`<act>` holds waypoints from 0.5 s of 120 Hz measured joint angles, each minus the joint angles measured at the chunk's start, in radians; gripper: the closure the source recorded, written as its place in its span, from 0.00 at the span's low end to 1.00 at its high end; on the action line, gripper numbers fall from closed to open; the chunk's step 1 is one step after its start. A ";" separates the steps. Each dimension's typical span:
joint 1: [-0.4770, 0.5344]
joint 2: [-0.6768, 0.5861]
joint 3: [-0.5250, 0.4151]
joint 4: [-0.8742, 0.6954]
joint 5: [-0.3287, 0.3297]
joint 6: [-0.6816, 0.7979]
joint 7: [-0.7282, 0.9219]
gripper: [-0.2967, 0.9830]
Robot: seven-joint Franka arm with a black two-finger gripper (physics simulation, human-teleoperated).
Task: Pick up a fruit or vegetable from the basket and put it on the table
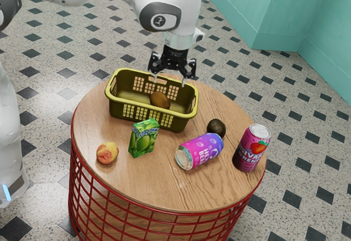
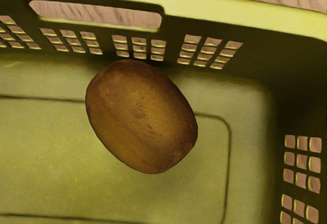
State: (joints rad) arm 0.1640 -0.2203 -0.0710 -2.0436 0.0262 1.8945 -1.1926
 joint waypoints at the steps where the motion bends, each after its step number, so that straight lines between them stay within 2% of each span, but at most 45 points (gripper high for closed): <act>1: -0.001 0.000 0.002 -0.001 0.000 0.003 0.000 0.23; 60: 0.002 -0.037 0.059 -0.132 0.004 0.128 0.030 0.23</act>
State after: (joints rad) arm 0.1659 -0.2569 -0.0119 -2.1755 0.0303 2.0225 -1.1626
